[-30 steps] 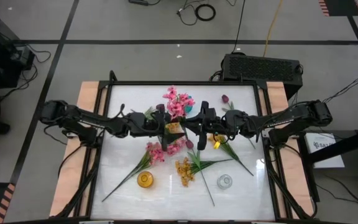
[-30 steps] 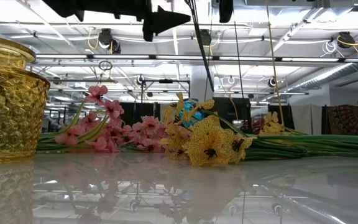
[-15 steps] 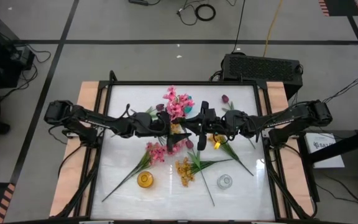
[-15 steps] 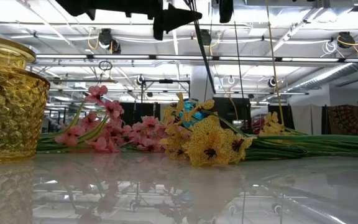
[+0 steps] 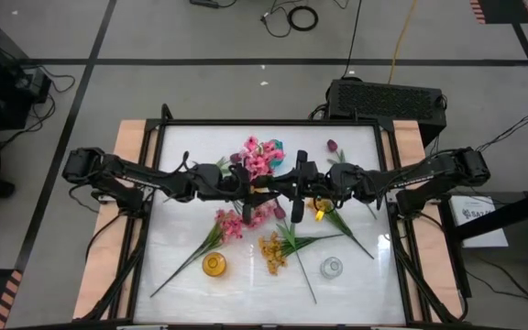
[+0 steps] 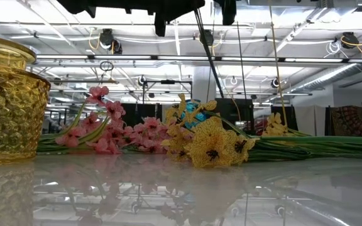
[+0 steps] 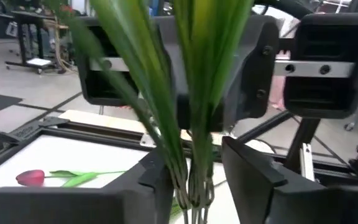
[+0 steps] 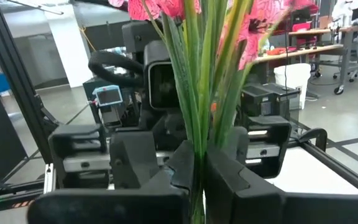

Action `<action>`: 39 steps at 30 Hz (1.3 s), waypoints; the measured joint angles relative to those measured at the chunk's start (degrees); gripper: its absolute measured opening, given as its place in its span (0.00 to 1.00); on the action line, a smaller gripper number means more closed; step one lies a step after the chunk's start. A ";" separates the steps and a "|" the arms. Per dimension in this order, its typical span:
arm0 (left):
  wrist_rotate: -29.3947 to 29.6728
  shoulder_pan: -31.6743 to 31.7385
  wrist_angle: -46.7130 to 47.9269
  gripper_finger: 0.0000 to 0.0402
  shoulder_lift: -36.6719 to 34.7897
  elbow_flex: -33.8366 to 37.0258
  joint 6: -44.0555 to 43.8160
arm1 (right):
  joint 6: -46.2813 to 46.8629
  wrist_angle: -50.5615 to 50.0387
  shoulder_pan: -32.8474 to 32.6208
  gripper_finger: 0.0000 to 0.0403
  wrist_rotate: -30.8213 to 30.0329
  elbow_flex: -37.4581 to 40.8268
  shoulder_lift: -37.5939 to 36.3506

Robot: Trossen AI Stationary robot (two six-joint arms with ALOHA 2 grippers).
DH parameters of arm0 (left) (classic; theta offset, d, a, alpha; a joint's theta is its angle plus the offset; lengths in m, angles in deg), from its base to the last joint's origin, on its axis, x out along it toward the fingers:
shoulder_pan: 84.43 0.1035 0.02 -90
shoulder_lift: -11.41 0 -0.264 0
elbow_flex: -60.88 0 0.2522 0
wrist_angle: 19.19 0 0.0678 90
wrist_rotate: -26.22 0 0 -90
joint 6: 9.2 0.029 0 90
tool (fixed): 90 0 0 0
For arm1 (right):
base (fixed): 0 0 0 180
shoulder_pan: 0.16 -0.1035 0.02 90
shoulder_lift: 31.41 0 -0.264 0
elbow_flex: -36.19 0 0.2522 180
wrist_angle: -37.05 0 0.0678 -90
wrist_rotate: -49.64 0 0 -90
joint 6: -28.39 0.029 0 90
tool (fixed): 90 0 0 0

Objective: Sort flowers into vase by color
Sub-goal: Put the top pink flowers into the blue vase

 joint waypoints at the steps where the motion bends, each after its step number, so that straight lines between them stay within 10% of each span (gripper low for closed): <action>1: -0.26 0.00 0.41 0.30 -0.44 0.02 0.00 | 0.00 -0.18 0.00 0.04 0.08 0.00 0.00; 12: -0.93 0.00 9.91 0.03 -5.38 0.02 3.07 | 0.00 -0.86 0.00 0.21 0.28 0.00 -0.07; 27: -3.00 0.09 16.49 0.04 -10.44 0.04 3.53 | 0.57 -19.75 0.02 0.49 0.05 0.02 -9.83; 39: -3.00 3.66 9.16 0.04 -12.54 0.04 6.12 | -1.62 -34.40 0.07 0.52 0.15 0.04 -13.35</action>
